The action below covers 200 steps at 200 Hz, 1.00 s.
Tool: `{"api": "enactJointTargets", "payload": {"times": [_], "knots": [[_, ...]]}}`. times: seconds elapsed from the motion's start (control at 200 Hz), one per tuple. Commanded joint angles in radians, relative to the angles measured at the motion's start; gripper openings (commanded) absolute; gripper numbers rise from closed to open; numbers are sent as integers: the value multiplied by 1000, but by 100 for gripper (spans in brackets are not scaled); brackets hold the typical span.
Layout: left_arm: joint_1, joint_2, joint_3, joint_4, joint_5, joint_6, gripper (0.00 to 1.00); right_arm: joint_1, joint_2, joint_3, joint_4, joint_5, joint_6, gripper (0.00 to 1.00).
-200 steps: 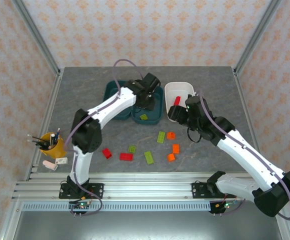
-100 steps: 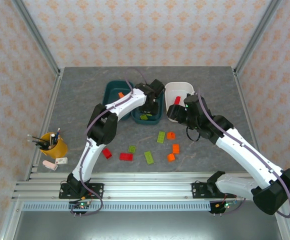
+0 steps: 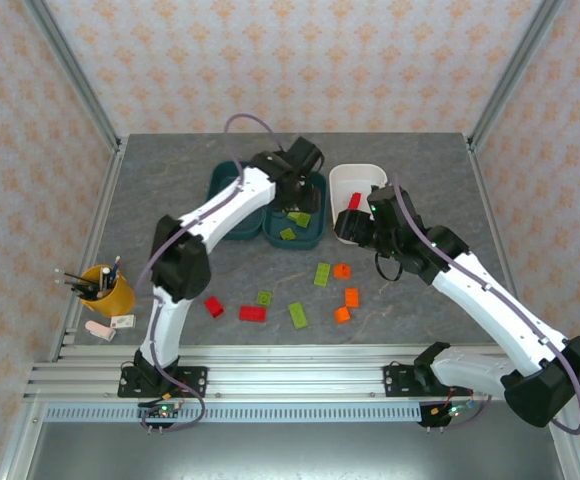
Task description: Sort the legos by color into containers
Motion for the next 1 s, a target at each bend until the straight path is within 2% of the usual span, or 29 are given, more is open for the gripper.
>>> {"api": "enactJointTargets", "payload": {"times": [0.0, 0.315, 0.47, 0.625, 0.711, 0.811, 0.996], "knots": [[12, -187, -84, -17, -82, -71, 66, 8, 15, 48, -83, 6, -65, 65], [31, -717, -535, 30, -218, -181, 70, 166, 67, 86, -133, 79, -95, 65], [32, -947, -729, -34, -302, -277, 70, 301, 189, 141, -134, 109, -110, 65], [30, -1176, -866, -147, -424, -397, 71, 493, 393, 248, -125, 108, -165, 66], [29, -1289, -901, -233, -492, -463, 71, 571, 544, 349, -123, 63, -223, 67], [29, -1385, -911, -306, -537, -495, 71, 620, 734, 496, -140, 12, -257, 69], [29, -1471, -870, -417, -600, -522, 72, 647, 960, 658, -103, -45, -246, 72]]}}
